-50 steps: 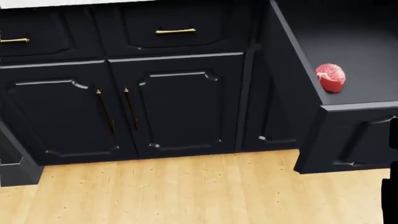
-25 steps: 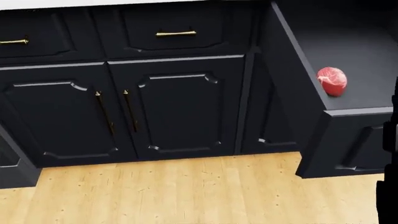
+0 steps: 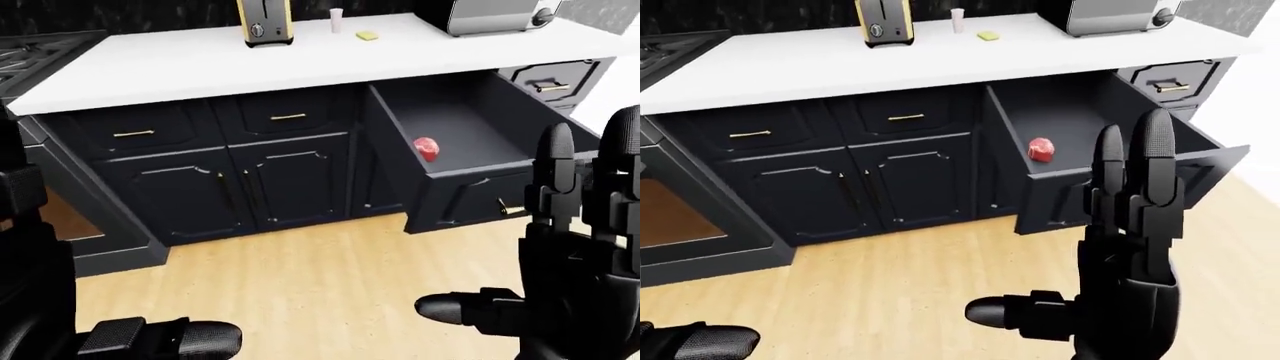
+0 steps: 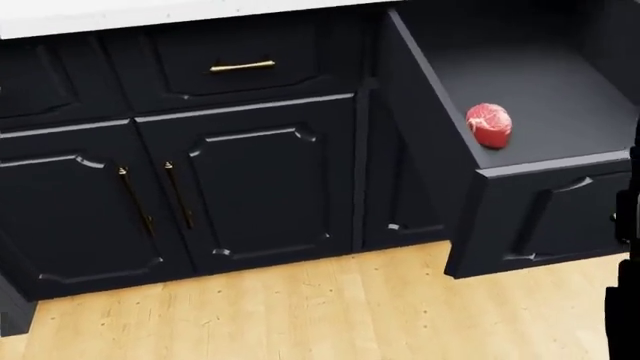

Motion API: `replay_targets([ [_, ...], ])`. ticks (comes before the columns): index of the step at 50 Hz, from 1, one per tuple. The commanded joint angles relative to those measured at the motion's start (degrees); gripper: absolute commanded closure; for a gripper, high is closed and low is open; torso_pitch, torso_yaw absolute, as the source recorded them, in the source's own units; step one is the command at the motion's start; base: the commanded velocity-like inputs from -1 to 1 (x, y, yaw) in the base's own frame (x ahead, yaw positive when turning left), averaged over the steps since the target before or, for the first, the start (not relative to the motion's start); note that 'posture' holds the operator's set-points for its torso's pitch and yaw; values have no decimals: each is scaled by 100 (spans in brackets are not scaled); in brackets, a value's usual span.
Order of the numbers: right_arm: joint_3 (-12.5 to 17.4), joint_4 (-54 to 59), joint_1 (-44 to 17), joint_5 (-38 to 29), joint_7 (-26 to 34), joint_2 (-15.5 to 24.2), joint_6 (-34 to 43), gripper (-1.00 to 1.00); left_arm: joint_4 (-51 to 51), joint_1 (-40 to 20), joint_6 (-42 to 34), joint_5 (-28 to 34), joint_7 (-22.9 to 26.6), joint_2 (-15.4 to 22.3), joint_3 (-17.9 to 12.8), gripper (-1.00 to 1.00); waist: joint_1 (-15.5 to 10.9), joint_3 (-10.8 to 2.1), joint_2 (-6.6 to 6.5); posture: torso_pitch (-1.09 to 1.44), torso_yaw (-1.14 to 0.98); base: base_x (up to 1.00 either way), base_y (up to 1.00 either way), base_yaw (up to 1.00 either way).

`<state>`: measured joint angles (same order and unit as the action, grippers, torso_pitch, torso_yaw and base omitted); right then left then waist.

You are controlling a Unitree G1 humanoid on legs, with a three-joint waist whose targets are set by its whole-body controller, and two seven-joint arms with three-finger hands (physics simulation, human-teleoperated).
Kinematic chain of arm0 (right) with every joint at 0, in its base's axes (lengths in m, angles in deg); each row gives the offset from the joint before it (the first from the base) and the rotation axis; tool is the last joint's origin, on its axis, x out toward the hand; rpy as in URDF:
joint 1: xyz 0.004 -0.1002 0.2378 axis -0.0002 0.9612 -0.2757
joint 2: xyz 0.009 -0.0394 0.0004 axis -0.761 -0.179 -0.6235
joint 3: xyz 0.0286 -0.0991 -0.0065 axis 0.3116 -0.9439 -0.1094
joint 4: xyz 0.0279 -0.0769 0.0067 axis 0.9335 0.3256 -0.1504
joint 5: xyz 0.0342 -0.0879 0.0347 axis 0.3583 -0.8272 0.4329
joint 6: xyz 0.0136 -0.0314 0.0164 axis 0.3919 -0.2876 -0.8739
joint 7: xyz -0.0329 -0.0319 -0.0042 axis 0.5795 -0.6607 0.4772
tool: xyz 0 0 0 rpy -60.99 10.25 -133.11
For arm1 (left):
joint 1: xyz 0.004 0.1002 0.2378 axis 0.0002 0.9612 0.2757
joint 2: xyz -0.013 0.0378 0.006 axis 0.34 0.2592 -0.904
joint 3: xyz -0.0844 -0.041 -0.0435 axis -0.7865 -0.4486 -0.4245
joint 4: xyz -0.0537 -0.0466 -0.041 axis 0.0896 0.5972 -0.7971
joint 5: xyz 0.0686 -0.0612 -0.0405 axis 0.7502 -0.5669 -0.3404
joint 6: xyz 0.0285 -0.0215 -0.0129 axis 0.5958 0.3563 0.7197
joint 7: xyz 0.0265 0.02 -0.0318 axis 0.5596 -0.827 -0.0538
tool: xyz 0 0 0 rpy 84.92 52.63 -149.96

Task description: Close the right drawer.

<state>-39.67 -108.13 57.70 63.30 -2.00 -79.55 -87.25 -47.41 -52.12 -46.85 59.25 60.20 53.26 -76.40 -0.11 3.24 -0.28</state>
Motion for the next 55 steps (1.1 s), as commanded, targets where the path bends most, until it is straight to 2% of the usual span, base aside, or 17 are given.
replay_targets([
  [1,32,-164,-25,11,-44,15,-155,-100,-154,-16,134,-17,-24,84,-87,-100,0,-38,35,0,0,0,0,-27],
  [2,29,-175,-15,25,-43,15,-150,-100,-154,2,148,-22,-32,95,-92,-100,-4,-77,175,0,0,0,0,-28],
  [3,26,-167,-18,33,-46,15,-153,-100,-154,6,153,-23,-38,102,-95,-100,65,-40,46,0,0,0,0,-44],
  [5,28,-179,7,22,-50,13,-170,-100,-154,48,194,-22,-48,108,-105,-100,100,-8,109,0,0,-3,0,-52],
  [12,16,-136,17,-10,-62,11,-212,-100,-154,111,255,-29,-63,127,-123,-100,73,88,-151,0,0,-3,0,-52],
  [14,14,-138,20,-16,-65,13,-219,-100,-154,134,279,-21,-67,125,-118,-100,51,88,-318,0,0,-4,0,-52],
  [16,0,-142,42,-14,-60,13,-234,-100,-154,175,319,-41,-77,140,-145,-100,-12,-69,-701,0,0,-3,0,-51],
  [17,-10,-154,68,-18,-59,11,-250,-100,-154,190,334,-53,-93,162,-159,-100,-79,44,-438,0,0,-3,0,-51],
  [19,6,-147,40,-15,-64,19,-223,-100,-154,183,327,-51,-113,180,-149,-100,-28,59,-498,0,0,-2,0,-50],
  [27,31,-219,51,0,-39,8,-180,-100,-154,220,364,-21,-120,171,-128,-100,-26,9,-39,0,0,-3,0,-51],
  [30,36,-224,58,9,-33,4,-184,-100,-154,253,403,-2,-136,184,-113,-100,19,-101,387,0,0,-3,0,-50],
  [31,36,-232,65,5,-30,4,-184,-100,-154,248,399,-12,-143,193,-122,-100,80,-77,219,0,0,-2,0,-50],
  [40,5,-183,109,17,-38,0,-249,-100,-154,327,478,-22,-170,241,-144,-100,42,71,-178,0,0,-2,0,-31],
  [44,-10,-149,121,8,-35,7,-282,-100,-154,385,543,26,-139,187,-121,-100,-4,-10,-632,0,0,0,0,-13],
  [45,-15,-150,132,6,-35,6,-291,-100,-154,425,583,36,-133,175,-127,-100,-78,69,-405,0,0,0,0,-12],
  [47,-9,-130,107,-4,-42,10,-283,-100,-154,410,570,37,-122,167,-118,-100,-48,58,-452,0,0,0,0,-12],
  [55,-21,-124,108,1,-50,15,-277,-100,-154,436,605,34,-148,197,-121,-100,-40,7,49,0,0,0,0,-13],
])
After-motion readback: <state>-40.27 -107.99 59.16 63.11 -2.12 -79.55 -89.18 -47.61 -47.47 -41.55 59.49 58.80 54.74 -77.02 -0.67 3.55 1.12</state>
